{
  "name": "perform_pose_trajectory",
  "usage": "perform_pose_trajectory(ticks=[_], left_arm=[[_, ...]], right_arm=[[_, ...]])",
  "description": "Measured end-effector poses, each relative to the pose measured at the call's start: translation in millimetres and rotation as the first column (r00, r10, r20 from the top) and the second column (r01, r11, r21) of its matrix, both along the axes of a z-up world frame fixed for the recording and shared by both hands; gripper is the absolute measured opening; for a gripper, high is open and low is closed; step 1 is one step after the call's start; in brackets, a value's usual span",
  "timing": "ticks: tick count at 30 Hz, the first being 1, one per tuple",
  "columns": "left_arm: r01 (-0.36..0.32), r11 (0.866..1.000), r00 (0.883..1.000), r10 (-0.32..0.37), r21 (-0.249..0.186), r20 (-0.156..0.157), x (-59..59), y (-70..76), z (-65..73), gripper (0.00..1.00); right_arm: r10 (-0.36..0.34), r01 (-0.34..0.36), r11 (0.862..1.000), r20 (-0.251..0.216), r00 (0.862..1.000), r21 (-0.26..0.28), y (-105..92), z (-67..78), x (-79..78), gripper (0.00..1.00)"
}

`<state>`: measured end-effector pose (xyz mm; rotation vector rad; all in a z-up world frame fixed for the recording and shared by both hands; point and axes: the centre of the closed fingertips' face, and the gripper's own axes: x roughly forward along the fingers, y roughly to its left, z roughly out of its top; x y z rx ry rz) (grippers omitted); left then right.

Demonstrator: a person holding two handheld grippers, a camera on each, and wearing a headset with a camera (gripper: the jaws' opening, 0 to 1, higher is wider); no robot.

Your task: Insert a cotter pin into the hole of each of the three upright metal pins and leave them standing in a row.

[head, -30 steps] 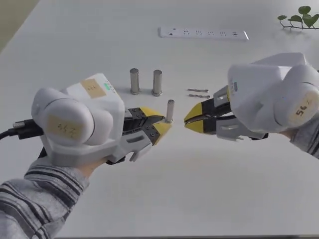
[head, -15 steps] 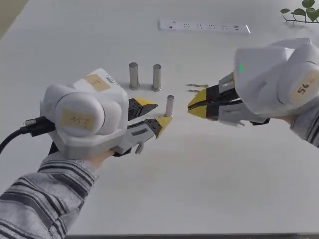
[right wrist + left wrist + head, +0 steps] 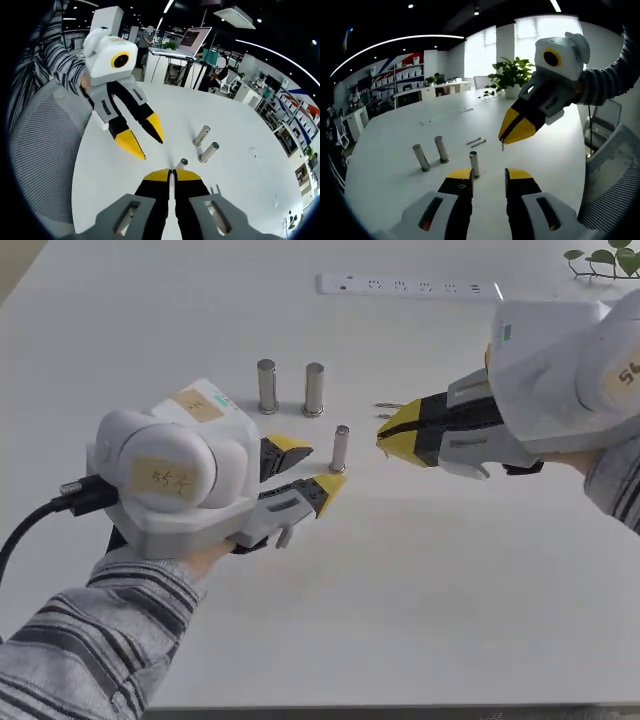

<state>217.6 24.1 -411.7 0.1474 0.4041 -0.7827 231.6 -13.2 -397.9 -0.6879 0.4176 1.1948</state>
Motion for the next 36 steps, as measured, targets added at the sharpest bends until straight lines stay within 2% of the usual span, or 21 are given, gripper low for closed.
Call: perform_pose_trajectory(ticks=[4, 8, 11, 14, 16, 18, 20, 24, 28, 33, 36], left_arm=[[0.002, 1.000, 1.000, -0.002, -0.008, -0.001, -0.6, -0.1, 1.5, 0.22], [0.001, 1.000, 1.000, -0.001, -0.020, -0.006, -1.3, 0.0, 2.8, 0.21], [0.001, 0.999, 1.000, -0.001, -0.039, -0.008, -2.0, -1.2, 5.5, 0.21], [0.002, 0.999, 1.000, -0.002, -0.049, -0.007, -2.1, -2.5, 7.1, 0.20], [0.003, 0.998, 1.000, -0.004, -0.059, -0.010, -2.6, -3.9, 7.9, 0.19], [0.005, 0.998, 1.000, -0.005, -0.066, -0.013, -3.0, -5.2, 8.4, 0.18], [0.005, 0.998, 1.000, -0.006, -0.070, -0.014, -3.3, -5.9, 8.9, 0.18], [0.002, 0.997, 1.000, -0.003, -0.073, -0.014, -3.0, -6.3, 9.3, 0.15], [-0.001, 0.996, 1.000, -0.001, -0.084, -0.013, -2.7, -6.2, 10.9, 0.07], [0.000, 0.996, 1.000, -0.001, -0.093, -0.011, -2.4, -7.4, 13.1, 0.00], [0.002, 0.996, 1.000, -0.002, -0.088, -0.008, -2.6, -7.9, 13.2, 0.00]], right_arm=[[-0.004, 0.004, 1.000, -0.004, 1.000, 0.023, 4.4, 3.9, -0.4, 0.00], [-0.021, 0.024, 0.995, -0.039, 0.999, 0.094, 13.6, 14.3, -4.2, 0.00], [-0.039, 0.053, 0.984, -0.085, 0.996, 0.172, 21.3, 20.3, -6.3, 0.00], [-0.056, 0.086, 0.964, -0.124, 0.991, 0.253, 28.5, 29.6, -7.3, 0.00], [-0.053, 0.100, 0.950, -0.163, 0.985, 0.296, 32.6, 33.0, -9.1, 0.00], [-0.039, 0.096, 0.942, -0.179, 0.983, 0.321, 38.0, 36.3, -13.7, 0.00], [-0.031, 0.092, 0.938, -0.183, 0.983, 0.333, 39.7, 37.7, -15.6, 0.00], [-0.008, 0.072, 0.940, -0.187, 0.982, 0.334, 42.7, 37.6, -21.6, 0.00], [0.013, 0.054, 0.940, -0.194, 0.981, 0.336, 43.8, 38.5, -27.7, 0.00], [0.007, 0.062, 0.942, -0.204, 0.979, 0.331, 40.6, 37.6, -29.3, 0.00], [0.007, 0.063, 0.943, -0.209, 0.978, 0.327, 38.8, 37.3, -30.5, 0.00]])
